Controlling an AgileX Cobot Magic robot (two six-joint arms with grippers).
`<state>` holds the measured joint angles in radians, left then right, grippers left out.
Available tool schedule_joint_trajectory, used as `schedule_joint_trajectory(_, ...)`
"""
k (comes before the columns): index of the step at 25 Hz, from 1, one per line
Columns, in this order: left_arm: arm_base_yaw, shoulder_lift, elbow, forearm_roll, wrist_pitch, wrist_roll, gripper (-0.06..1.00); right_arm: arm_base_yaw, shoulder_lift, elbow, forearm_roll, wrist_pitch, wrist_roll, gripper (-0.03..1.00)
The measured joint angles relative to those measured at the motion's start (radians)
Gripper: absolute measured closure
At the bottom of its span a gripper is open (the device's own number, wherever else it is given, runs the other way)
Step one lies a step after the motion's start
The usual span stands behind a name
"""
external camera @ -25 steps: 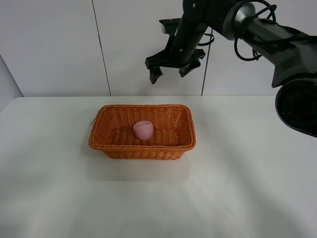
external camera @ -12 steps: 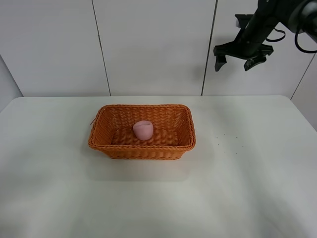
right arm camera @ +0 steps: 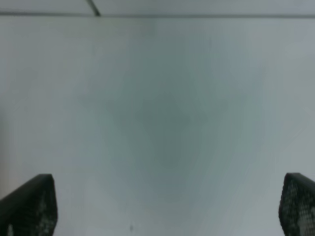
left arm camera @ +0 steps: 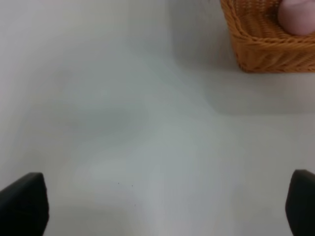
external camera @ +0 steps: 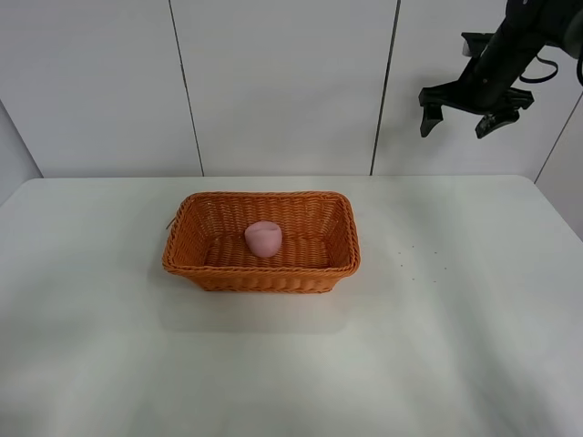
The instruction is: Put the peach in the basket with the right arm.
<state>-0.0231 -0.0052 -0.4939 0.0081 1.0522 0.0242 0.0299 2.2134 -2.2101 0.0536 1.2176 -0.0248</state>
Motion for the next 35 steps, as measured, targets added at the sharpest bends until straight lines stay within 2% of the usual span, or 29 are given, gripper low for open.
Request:
schedule_joint_trajectory(6, 0.0, 0.0, 0.0, 0.0, 0.0, 0.0, -0.04, 0.0, -0.199, 0.27, 0.017, -0.002, 0.0, 0.27)
schedule_joint_trajectory(19, 0.0, 0.0, 0.0, 0.0, 0.0, 0.0, -0.04, 0.0, -0.922, 1.136, 0.011, -0.002, 0.0, 0.27)
schedule_joint_trajectory(24, 0.0, 0.0, 0.0, 0.0, 0.0, 0.0, -0.04, 0.0, -1.238, 1.43, 0.01, -0.094, 0.001, 0.27)
schedule_joint_trajectory(29, 0.0, 0.0, 0.0, 0.0, 0.0, 0.0, -0.04, 0.0, -1.559, 1.624, 0.01, -0.199, 0.004, 0.27)
schedule_joint_trajectory(35, 0.0, 0.0, 0.0, 0.0, 0.0, 0.0, -0.04, 0.0, -1.855, 1.714, 0.009, -0.19, 0.004, 0.27)
